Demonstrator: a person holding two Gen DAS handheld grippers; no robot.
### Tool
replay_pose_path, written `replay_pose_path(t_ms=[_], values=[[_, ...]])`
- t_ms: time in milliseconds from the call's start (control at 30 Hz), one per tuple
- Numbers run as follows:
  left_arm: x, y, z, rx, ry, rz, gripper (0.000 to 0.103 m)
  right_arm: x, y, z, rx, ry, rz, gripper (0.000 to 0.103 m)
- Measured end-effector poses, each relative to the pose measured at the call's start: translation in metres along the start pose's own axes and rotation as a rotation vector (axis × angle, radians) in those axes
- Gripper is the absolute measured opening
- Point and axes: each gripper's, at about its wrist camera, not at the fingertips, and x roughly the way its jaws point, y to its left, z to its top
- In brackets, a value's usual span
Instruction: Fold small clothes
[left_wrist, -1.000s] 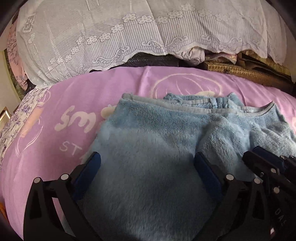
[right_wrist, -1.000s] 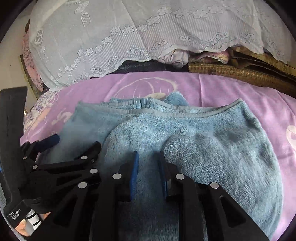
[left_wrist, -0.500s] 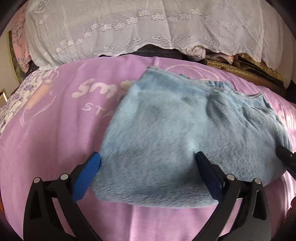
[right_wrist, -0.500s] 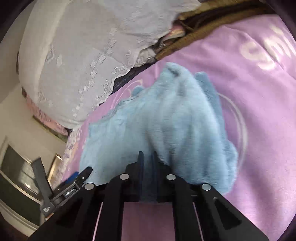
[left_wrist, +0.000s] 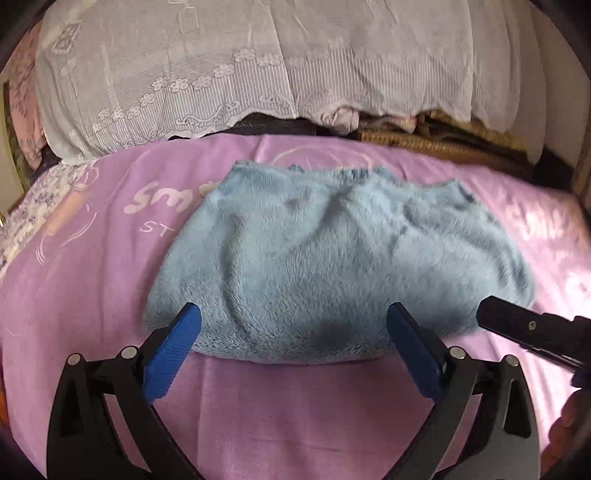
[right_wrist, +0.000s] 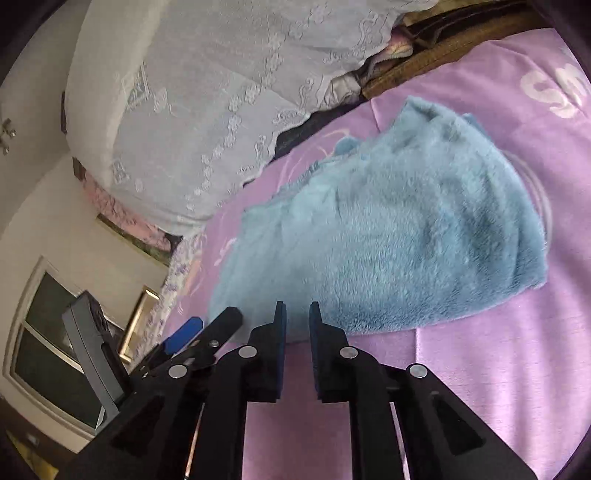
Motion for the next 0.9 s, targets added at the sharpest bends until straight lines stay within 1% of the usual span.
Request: replay_pose_path(t_ms=[33,67,100,133,233,267,333,367,400,433,467,533,567,633,700,733,767,800,833,867,900], values=[[0.017,-0.003,-0.006,0.020,0.055,0.025,0.099,0.012,-0.006,-0.003,0.010,0.033,-0.040,0.013],[0.030,-0.001,-0.010,0.020,0.110,0.017,0.099,0.024,-0.016,-0.008,0.037,0.076,-0.075,0.007],[0.033,0.003,-0.010,0.002,0.126,-0.002,0.099,0.033,-0.026,-0.012,0.067,0.108,-0.080,0.000],[0.030,0.007,-0.010,-0.016,0.112,-0.017,0.099,0.032,-0.030,-0.013,0.089,0.106,-0.066,0.000],[0.022,0.005,-0.011,0.001,0.095,-0.002,0.099,0.025,-0.026,-0.012,0.092,0.109,-0.058,0.003],[0.013,0.006,-0.008,0.006,0.076,-0.004,0.098,0.021,-0.022,-0.013,0.090,0.107,-0.058,0.007],[-0.004,0.012,0.002,-0.010,0.017,-0.016,0.098,0.006,-0.007,-0.009,0.049,0.082,-0.014,0.008],[-0.011,0.017,0.010,-0.021,-0.010,-0.013,0.098,-0.002,0.002,-0.004,0.018,0.064,0.005,0.017],[-0.015,0.021,0.019,-0.033,-0.027,-0.010,0.098,-0.011,0.008,0.002,-0.003,0.047,0.016,0.030],[-0.015,0.027,0.030,-0.050,-0.036,-0.017,0.098,-0.016,0.014,0.010,-0.019,0.025,0.021,0.036],[-0.011,0.030,0.041,-0.062,-0.034,-0.024,0.098,-0.019,0.018,0.021,-0.032,-0.007,0.011,0.038],[0.004,0.034,0.065,-0.080,-0.030,-0.011,0.098,-0.015,0.020,0.050,-0.031,-0.059,-0.041,0.038],[0.014,0.035,0.076,-0.091,-0.015,-0.007,0.098,-0.007,0.017,0.067,-0.012,-0.078,-0.043,0.038],[0.040,0.036,0.094,-0.107,0.009,-0.002,0.098,0.010,0.004,0.097,0.054,-0.116,-0.044,0.038],[0.067,0.038,0.103,-0.121,0.027,0.015,0.098,0.028,-0.018,0.118,0.107,-0.155,-0.091,0.038],[0.082,0.040,0.103,-0.126,0.035,0.057,0.098,0.037,-0.032,0.123,0.130,-0.171,-0.128,0.035],[0.098,0.045,0.101,-0.134,0.056,0.107,0.098,0.046,-0.047,0.127,0.146,-0.180,-0.165,0.026],[0.116,0.052,0.096,-0.152,0.090,0.152,0.099,0.051,-0.064,0.125,0.146,-0.188,-0.194,0.000],[0.134,0.062,0.087,-0.187,0.143,0.139,0.099,0.054,-0.076,0.122,0.145,-0.194,-0.220,0.000],[0.142,0.073,0.082,-0.254,0.172,0.075,0.099,0.053,-0.087,0.123,0.188,-0.193,-0.176,0.000],[0.141,0.083,0.082,-0.303,0.165,0.051,0.099,0.050,-0.092,0.127,0.223,-0.188,-0.154,0.000]])
